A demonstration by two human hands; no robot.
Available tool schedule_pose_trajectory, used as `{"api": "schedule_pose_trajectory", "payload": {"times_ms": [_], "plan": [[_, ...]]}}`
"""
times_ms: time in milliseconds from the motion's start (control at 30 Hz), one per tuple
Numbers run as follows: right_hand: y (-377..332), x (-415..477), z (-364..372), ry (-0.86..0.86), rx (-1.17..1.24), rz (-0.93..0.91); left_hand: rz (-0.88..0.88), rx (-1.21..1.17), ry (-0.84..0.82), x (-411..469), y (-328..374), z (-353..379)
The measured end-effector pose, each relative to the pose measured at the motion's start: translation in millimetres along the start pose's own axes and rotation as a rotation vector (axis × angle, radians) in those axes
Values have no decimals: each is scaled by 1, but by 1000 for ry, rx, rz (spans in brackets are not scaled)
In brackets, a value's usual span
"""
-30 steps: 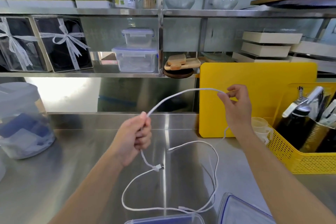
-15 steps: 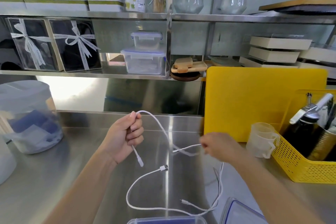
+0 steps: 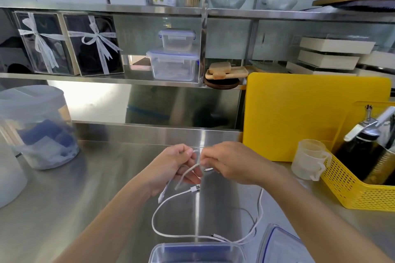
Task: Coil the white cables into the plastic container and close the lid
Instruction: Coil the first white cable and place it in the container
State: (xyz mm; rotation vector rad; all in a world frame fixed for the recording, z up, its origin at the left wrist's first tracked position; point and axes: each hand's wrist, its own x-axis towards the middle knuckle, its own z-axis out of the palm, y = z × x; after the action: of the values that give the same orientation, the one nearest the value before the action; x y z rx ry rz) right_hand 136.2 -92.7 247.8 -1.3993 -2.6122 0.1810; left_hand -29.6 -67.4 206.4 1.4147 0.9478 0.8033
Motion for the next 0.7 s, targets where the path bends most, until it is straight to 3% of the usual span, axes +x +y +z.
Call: {"api": "schedule_pose_trajectory", "payload": {"times_ms": [100, 233, 400, 500, 633, 700], "plan": [[3, 2, 2, 92, 83, 83, -21, -82, -62, -5, 0, 6], [13, 8, 8, 306, 298, 139, -49, -466, -140, -3, -1, 5], [19, 8, 8, 444, 533, 144, -95, -435, -317, -12, 2, 3], [21, 4, 6, 441, 719, 128, -29, -577, -393, -15, 7, -5], [31, -2, 22, 237, 844, 142, 84, -663, -282, -22, 29, -16], [38, -4, 30, 325, 957, 171, 95, -641, -147, -24, 41, -23]]}}
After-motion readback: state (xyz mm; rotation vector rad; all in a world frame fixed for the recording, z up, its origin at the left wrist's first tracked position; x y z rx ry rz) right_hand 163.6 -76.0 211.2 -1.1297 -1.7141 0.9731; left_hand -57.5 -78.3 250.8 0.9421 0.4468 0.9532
